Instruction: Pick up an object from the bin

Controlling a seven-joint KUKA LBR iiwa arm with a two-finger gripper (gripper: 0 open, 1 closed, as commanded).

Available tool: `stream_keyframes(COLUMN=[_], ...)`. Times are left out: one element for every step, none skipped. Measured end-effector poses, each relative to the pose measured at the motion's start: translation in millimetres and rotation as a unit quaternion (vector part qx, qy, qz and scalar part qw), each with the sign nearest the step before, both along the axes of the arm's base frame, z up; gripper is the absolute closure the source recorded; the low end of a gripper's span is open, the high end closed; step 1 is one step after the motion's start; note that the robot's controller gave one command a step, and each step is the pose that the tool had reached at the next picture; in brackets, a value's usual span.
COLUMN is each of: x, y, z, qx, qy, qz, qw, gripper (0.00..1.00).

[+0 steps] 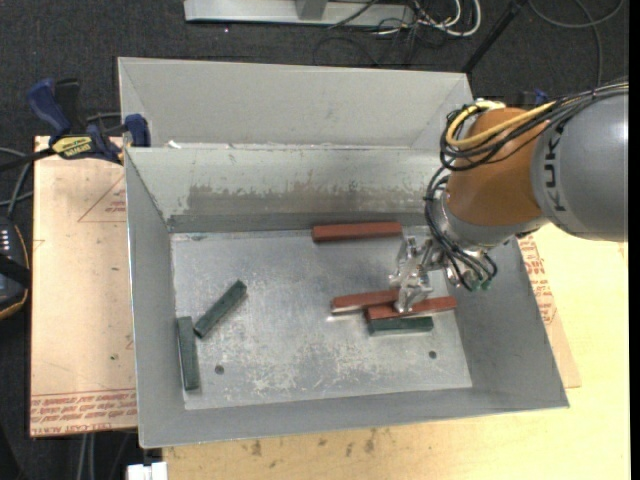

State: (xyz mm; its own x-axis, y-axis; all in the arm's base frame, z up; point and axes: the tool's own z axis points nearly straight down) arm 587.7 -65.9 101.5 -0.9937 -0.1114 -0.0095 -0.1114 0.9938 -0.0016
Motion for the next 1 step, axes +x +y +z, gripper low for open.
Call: stream_keyframes(x=[-1.6], y=[0.5], z=[18.9], qx=[0.000], qy=[0.0027], qz=[0.001], qw=[1.0000], gripper=[1.00])
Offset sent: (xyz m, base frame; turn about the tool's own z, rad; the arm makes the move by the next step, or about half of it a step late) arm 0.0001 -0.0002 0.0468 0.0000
